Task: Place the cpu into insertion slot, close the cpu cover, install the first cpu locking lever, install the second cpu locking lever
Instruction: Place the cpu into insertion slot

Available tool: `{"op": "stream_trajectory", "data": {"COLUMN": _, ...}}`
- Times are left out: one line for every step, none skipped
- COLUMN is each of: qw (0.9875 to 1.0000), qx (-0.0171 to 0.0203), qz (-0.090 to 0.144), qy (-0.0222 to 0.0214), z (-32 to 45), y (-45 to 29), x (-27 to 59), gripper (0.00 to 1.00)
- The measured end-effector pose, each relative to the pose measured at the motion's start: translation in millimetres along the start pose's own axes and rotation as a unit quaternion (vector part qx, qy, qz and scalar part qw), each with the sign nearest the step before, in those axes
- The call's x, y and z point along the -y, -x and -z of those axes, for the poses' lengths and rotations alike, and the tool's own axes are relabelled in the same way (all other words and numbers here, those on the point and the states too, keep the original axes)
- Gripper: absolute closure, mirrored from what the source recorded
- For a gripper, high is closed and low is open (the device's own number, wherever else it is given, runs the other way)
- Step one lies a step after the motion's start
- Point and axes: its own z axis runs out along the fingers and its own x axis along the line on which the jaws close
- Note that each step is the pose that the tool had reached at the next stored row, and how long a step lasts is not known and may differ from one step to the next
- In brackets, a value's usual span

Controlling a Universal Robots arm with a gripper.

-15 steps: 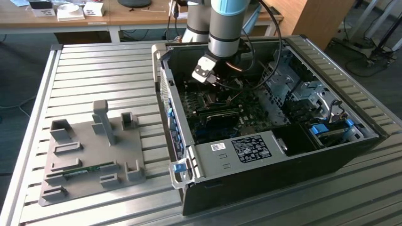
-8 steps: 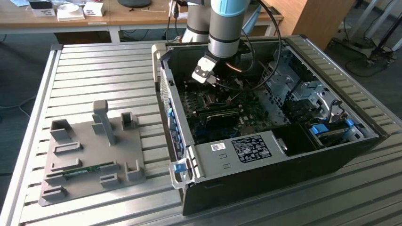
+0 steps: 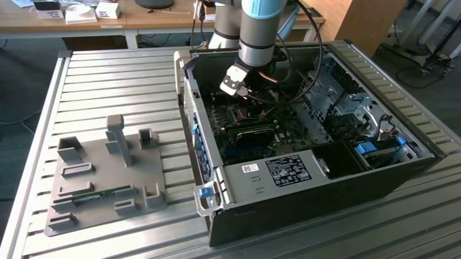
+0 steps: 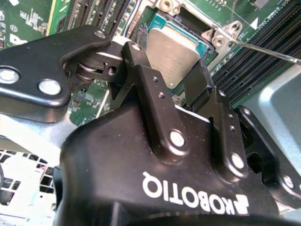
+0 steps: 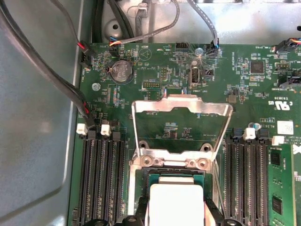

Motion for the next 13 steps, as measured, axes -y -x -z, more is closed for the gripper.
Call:
{"op": "stream_trajectory", "data": {"qw": 1.0, "qx": 0.0, "qz": 0.0, "qy": 0.0, "z": 0.0, "y": 0.0, "x": 0.0, "gripper": 0.46}}
{"op": "stream_trajectory", "data": {"qw": 1.0, "qx": 0.0, "qz": 0.0, "qy": 0.0, "z": 0.0, "y": 0.0, "x": 0.0, "gripper": 0.46}}
{"op": "stream_trajectory", "data": {"qw": 1.0, "qx": 0.0, "qz": 0.0, "qy": 0.0, "z": 0.0, "y": 0.0, "x": 0.0, "gripper": 0.46}}
{"op": "stream_trajectory", "data": {"qw": 1.0, "qx": 0.0, "qz": 0.0, "qy": 0.0, "z": 0.0, "y": -0.1, "x": 0.0, "gripper": 0.46}}
{"op": "stream_trajectory", "data": {"qw": 1.0, "qx": 0.0002, "qz": -0.002, "qy": -0.0001, "z": 0.0, "y": -0.1, "x": 0.0, "gripper": 0.46}}
{"op": "stream_trajectory", "data": {"qw": 1.0, "qx": 0.0004, "qz": -0.006, "qy": -0.0001, "z": -0.1, "y": -0.1, "x": 0.0, "gripper": 0.46}}
{"op": "stream_trajectory", "data": {"qw": 1.0, "qx": 0.0006, "qz": -0.009, "qy": -0.0001, "z": -0.1, "y": -0.1, "x": 0.0, "gripper": 0.46}}
{"op": "stream_trajectory", "data": {"qw": 1.0, "qx": 0.0007, "qz": -0.01, "qy": -0.0001, "z": -0.1, "y": -0.1, "x": 0.0, "gripper": 0.46}}
{"op": "stream_trajectory", "data": {"qw": 1.0, "qx": 0.0006, "qz": -0.01, "qy": -0.0001, "z": -0.1, "y": -0.1, "x": 0.0, "gripper": 0.46}}
{"op": "stream_trajectory", "data": {"qw": 1.0, "qx": 0.0006, "qz": -0.01, "qy": -0.0001, "z": -0.1, "y": -0.1, "x": 0.0, "gripper": 0.46}}
{"op": "stream_trajectory", "data": {"qw": 1.0, "qx": 0.0006, "qz": -0.01, "qy": -0.0001, "z": -0.2, "y": -0.1, "x": 0.0, "gripper": 0.46}}
{"op": "stream_trajectory", "data": {"qw": 1.0, "qx": 0.0007, "qz": -0.01, "qy": -0.0001, "z": -0.1, "y": -0.1, "x": 0.0, "gripper": 0.46}}
{"op": "stream_trajectory", "data": {"qw": 0.9999, "qx": 0.0007, "qz": -0.011, "qy": 0.0, "z": -0.2, "y": -0.1, "x": 0.0, "gripper": 0.46}}
